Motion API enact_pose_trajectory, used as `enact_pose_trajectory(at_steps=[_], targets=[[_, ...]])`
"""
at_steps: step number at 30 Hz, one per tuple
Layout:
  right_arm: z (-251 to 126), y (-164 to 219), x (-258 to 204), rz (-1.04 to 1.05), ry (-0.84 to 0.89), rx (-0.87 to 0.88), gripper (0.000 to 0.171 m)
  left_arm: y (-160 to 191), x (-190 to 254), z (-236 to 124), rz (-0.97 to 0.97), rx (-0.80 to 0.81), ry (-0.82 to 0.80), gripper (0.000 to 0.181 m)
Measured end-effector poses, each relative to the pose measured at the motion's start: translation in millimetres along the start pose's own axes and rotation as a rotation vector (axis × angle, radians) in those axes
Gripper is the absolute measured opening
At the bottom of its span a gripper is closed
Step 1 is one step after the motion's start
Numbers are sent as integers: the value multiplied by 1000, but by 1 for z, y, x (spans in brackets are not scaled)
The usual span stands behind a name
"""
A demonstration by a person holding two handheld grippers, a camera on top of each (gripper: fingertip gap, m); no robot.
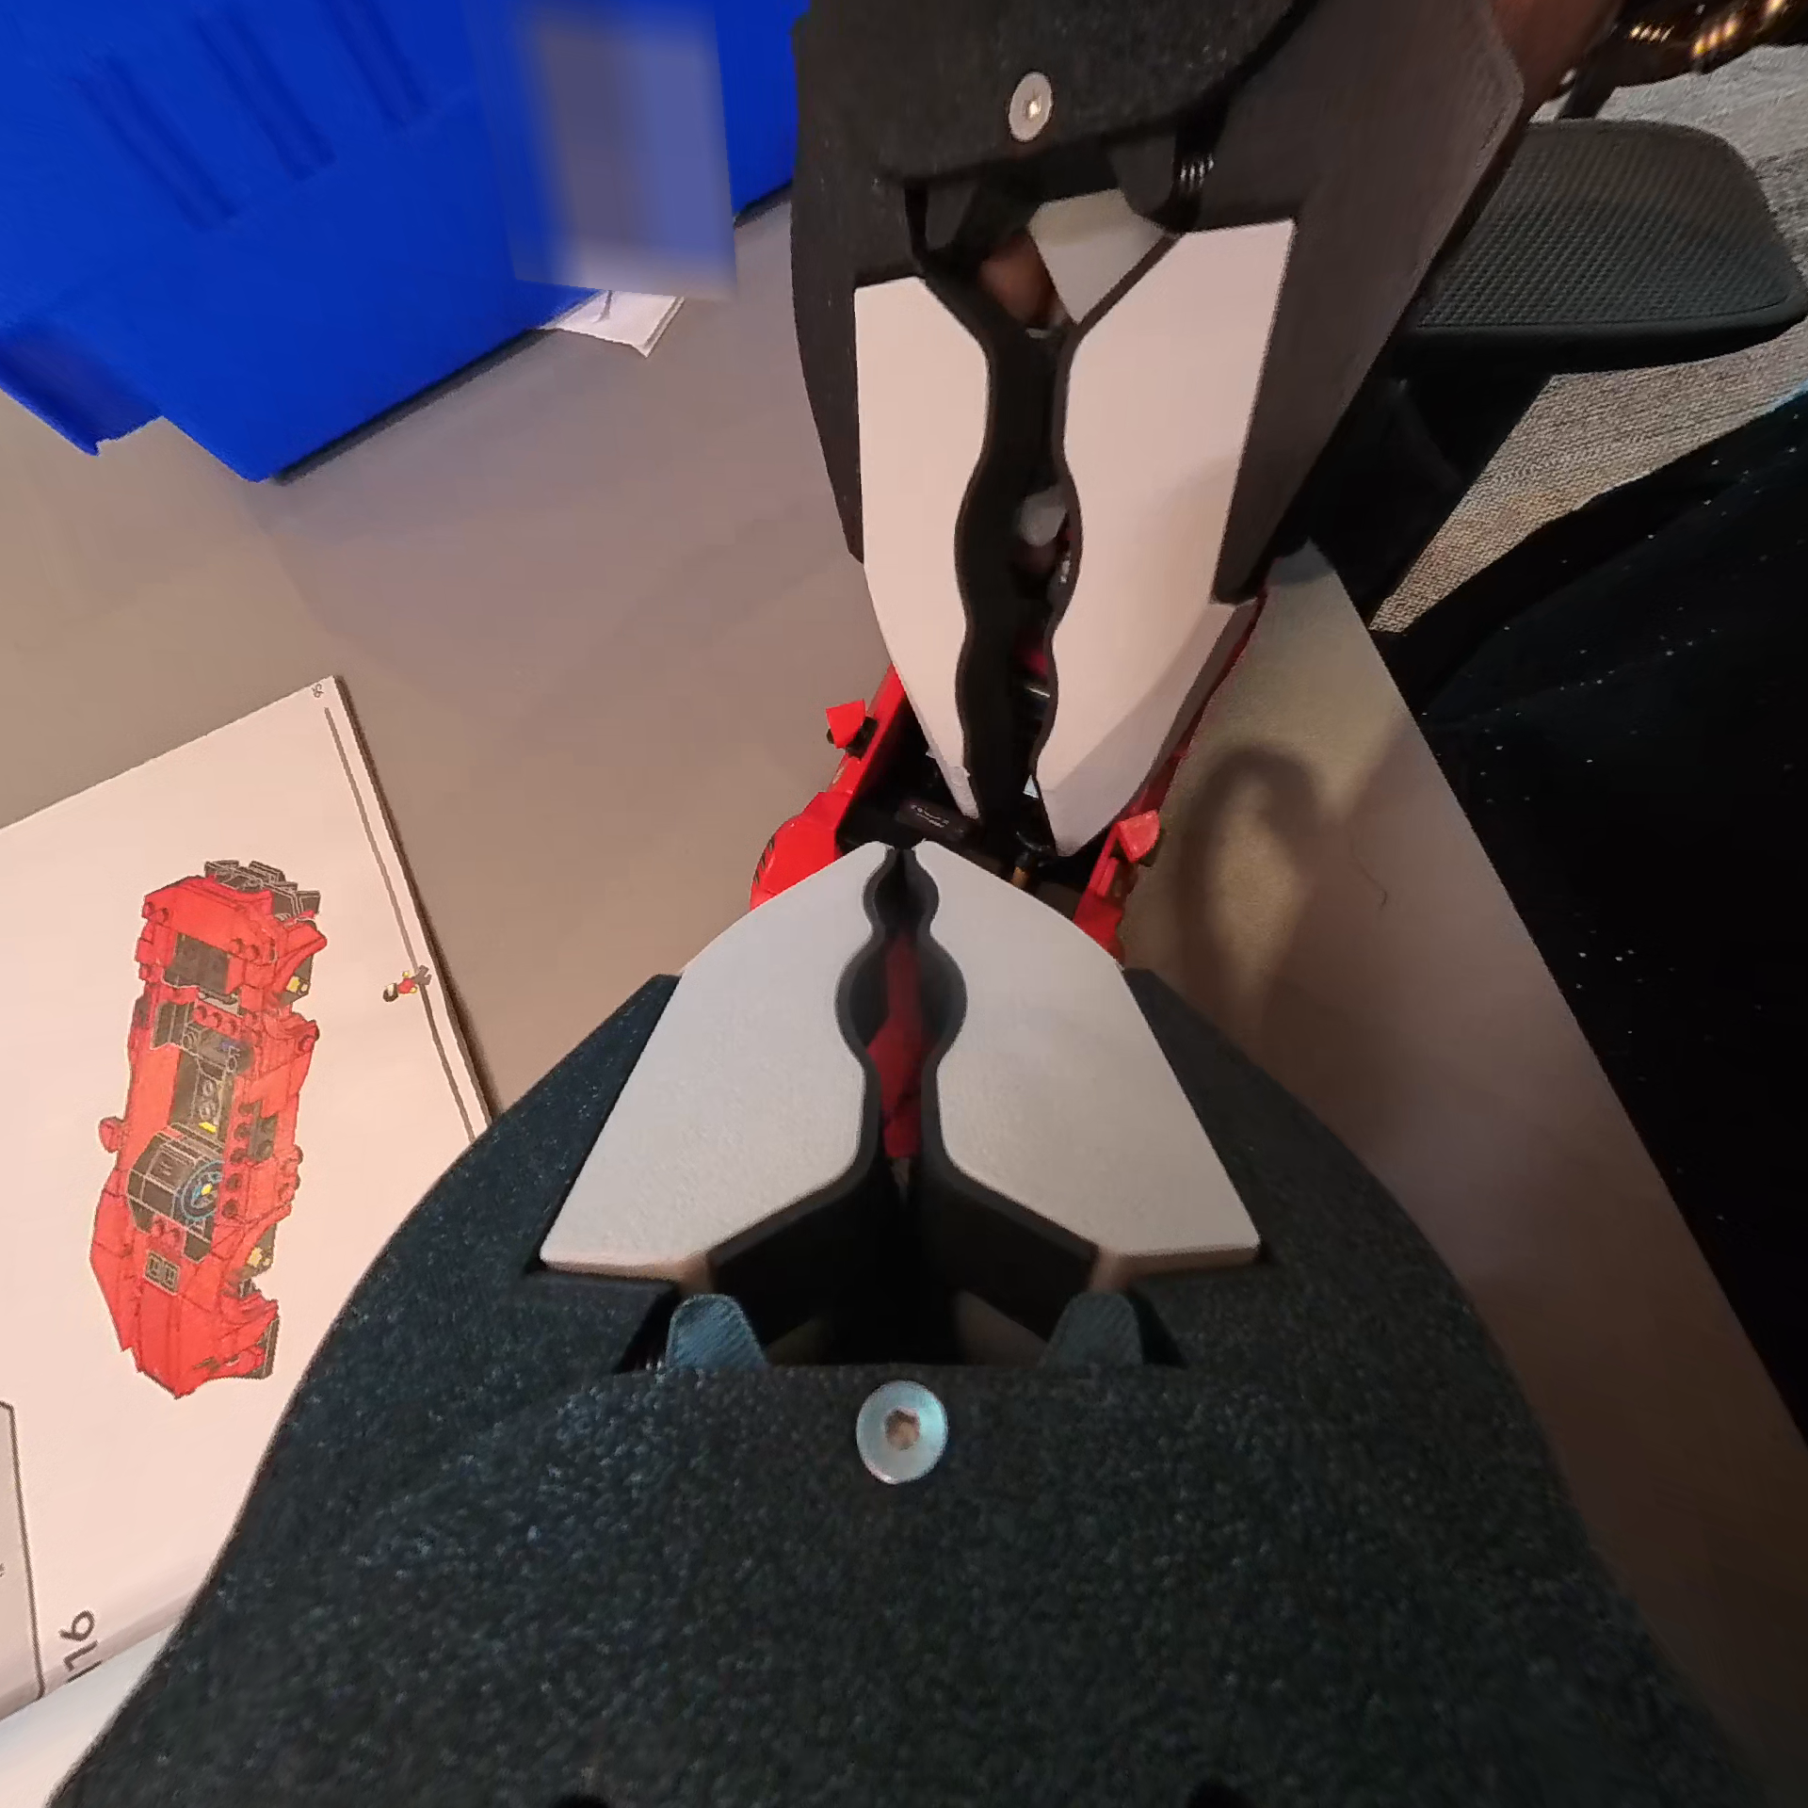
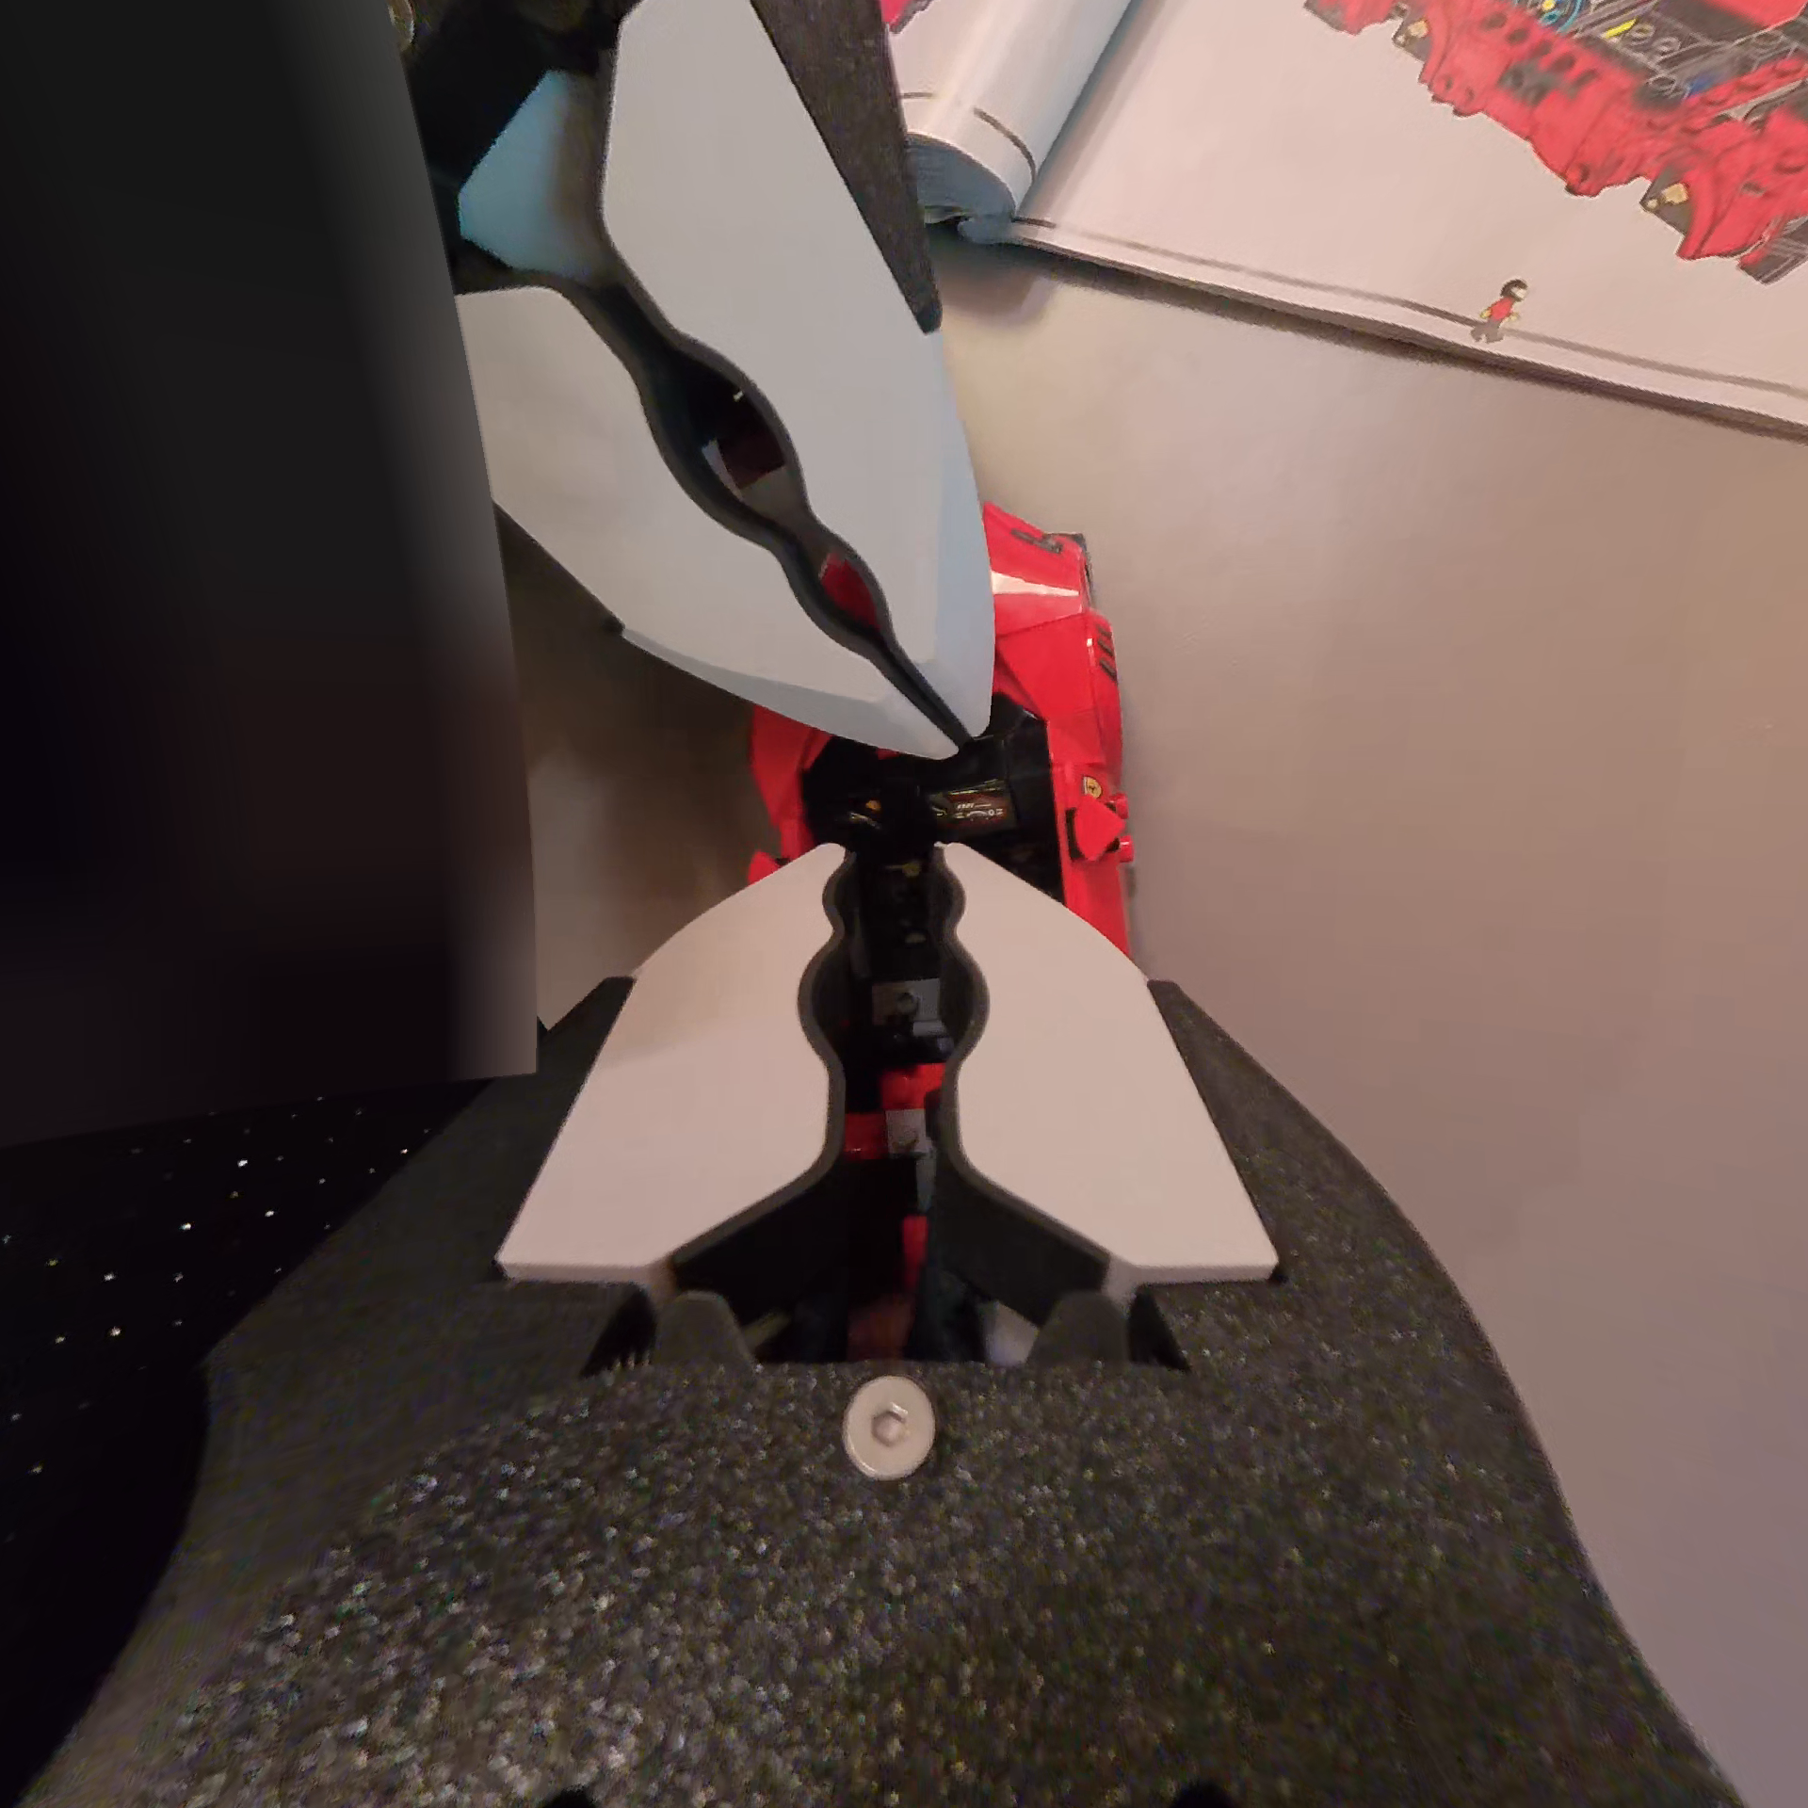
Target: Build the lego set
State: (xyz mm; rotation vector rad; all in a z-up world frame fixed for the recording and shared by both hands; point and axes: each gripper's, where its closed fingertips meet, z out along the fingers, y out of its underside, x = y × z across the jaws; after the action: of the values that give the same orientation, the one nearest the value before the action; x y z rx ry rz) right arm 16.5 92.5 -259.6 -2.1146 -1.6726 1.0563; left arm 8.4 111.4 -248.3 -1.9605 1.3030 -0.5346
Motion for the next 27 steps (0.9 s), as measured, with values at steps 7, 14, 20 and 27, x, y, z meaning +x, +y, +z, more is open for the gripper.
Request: enact_pose_trajectory(at_steps=[7,14,20,27], targets=[[-15,-18,-10,106,-143,124,16,-5,0,-1,-24,17,6,0],[-44,-28,-1,90,-103,204,12,-10,-4,-9,-35,42,-17,0],[-69,-30,8,23,-15,250,10,-17,-4,-16,-47,75,-47,0],[-77,-22,12,-29,40,206,9,-20,-1,-19,-64,86,-55,0]])
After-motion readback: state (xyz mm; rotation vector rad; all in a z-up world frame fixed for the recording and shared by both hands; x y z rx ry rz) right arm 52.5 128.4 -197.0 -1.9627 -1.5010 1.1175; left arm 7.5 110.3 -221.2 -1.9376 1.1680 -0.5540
